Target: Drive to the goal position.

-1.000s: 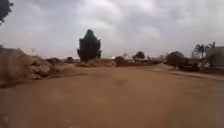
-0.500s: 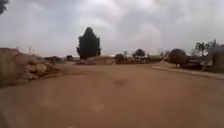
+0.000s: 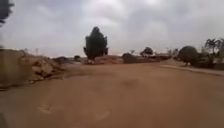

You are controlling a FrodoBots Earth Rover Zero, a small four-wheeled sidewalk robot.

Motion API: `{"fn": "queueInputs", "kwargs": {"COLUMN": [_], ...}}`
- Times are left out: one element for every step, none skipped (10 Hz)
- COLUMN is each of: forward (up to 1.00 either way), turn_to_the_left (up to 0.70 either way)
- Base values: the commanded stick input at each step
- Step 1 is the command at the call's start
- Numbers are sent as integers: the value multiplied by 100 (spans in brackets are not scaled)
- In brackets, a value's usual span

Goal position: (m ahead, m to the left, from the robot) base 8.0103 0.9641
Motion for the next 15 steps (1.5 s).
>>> {"fn": "queueInputs", "kwargs": {"forward": [50,50,50,50,50,50,50,50,50,50,50,50,50,50,50], "turn_to_the_left": [0,0,0,0,0,0,0,0,0,0,0,0,0,0,0]}}
